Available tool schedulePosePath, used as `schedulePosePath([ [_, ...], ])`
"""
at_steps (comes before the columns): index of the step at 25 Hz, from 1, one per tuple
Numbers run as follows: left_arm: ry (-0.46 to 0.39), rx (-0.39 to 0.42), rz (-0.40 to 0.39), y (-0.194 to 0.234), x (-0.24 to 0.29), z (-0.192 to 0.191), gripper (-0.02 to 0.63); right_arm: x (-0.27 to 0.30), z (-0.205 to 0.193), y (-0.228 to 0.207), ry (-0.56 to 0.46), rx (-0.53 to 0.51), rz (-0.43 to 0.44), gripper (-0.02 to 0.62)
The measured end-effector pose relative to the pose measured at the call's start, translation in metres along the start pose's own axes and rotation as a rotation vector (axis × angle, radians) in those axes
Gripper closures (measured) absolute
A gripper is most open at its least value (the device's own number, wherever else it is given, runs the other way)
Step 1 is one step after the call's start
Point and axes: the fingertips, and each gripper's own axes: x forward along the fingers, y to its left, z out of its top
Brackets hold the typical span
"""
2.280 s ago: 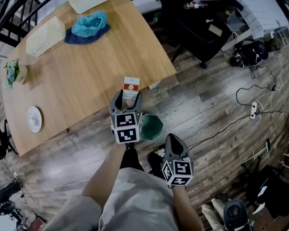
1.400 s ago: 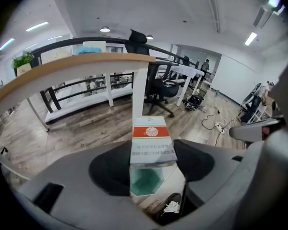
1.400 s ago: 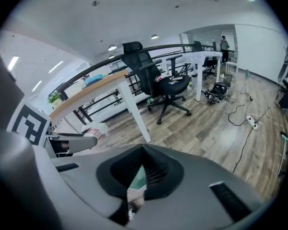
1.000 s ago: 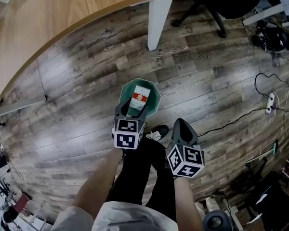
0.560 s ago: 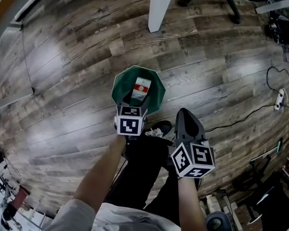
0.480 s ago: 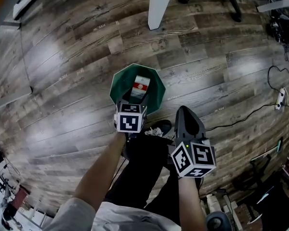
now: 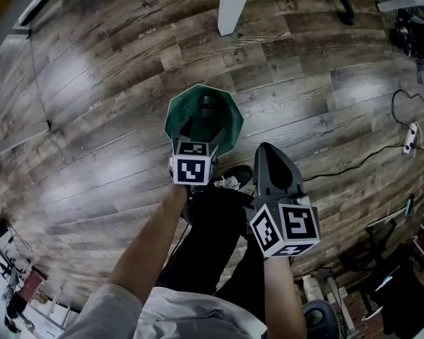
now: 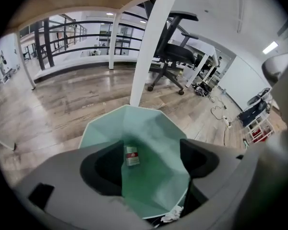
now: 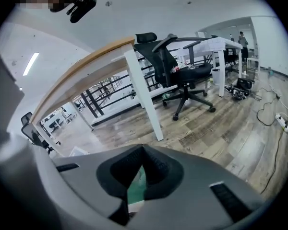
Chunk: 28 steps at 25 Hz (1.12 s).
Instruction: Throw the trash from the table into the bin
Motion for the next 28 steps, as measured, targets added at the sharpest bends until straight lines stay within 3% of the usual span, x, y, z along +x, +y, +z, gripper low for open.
schedulePosePath([
  [2, 0.004, -0.005, -0.013, -0.004, -0.007, 0.005, 0.239, -0.005, 0.003, 0.003, 0.007, 0.008, -0.002, 0.569],
  [5, -0.008, -0.01, 0.014, -0.005, -0.023, 0.019, 0.452, -0.014, 0.01, 0.009, 0.012, -0.005, 0.004, 0.569],
  [10, -0.022, -0.019, 0.059, -0.007, -0.048, 0.036, 0.585, -0.034, 0.024, 0.016, 0.015, -0.005, 0.0, 0.569],
  [15, 0.012, 0.007, 0.047, -0.017, -0.081, 0.047, 0.588, -0.064, 0.04, 0.026, 0.033, -0.056, -0.021, 0.569],
  [28, 0.039, 0.037, 0.019, -0.048, -0.209, 0.083, 0.589, -0.162, 0.079, 0.08, 0.096, -0.027, -0.049, 0.569],
])
